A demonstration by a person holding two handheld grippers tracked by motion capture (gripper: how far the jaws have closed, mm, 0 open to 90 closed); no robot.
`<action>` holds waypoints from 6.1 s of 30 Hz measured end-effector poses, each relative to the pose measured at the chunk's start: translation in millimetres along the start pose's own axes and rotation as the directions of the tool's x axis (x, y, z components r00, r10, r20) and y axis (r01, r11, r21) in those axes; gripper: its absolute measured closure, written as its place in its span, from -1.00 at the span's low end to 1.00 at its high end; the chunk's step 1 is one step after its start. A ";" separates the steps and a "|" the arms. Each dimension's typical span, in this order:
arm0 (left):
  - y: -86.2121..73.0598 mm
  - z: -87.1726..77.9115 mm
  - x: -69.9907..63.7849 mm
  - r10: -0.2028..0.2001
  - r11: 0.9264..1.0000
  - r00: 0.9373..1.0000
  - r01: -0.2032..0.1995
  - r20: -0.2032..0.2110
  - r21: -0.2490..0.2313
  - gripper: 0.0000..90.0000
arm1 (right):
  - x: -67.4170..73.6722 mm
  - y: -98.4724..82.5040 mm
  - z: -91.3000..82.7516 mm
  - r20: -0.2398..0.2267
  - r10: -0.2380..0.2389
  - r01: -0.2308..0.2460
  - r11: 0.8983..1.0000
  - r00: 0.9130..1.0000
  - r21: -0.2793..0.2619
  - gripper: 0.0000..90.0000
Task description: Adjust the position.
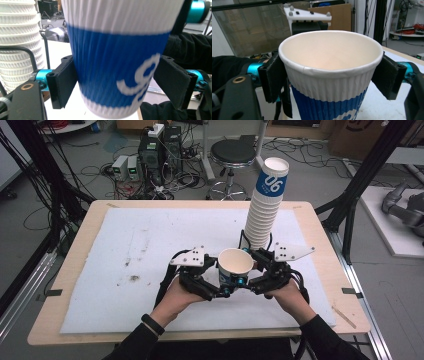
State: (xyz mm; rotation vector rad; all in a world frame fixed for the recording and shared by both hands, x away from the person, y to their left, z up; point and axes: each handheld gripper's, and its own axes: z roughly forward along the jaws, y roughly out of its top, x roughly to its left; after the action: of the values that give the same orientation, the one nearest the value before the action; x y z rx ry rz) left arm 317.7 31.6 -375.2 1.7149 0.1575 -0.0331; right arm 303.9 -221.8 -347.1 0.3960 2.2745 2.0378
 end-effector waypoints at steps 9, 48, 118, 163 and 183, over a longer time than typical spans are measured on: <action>1.4 0.1 0.4 -0.018 1.000 1.000 0.018 0.005 -0.003 -0.53 | 2.5 -2.8 6.4 -0.009 -0.011 0.011 1.000 1.000 0.024 -0.53; 7.6 -27.0 7.2 0.006 0.997 0.999 -0.008 -0.038 -0.075 -0.43 | -9.0 -0.7 -13.6 -0.013 -0.055 0.056 0.997 0.998 0.052 -0.62; 22.0 -18.1 -8.0 -0.012 0.996 0.998 0.006 -0.061 -0.094 -0.64 | -0.6 -31.5 23.3 -0.036 -0.054 0.059 0.987 0.998 0.149 -0.31; 24.0 -17.3 -11.6 -0.015 0.993 1.000 0.012 -0.022 -0.117 -0.63 | 3.3 -30.3 24.9 -0.053 -0.039 0.045 0.993 0.998 0.109 -0.37; 22.9 -23.0 -8.7 -0.001 0.994 0.999 -0.004 -0.039 -0.107 -0.53 | -0.9 -27.6 18.4 -0.039 -0.053 0.057 0.992 0.998 0.111 -0.53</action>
State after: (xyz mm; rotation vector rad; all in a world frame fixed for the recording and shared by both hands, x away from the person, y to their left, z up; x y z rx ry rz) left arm 310.3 50.3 -348.2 1.6095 0.1837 0.0096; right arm 304.6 -206.7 -376.7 0.3017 2.4002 1.9129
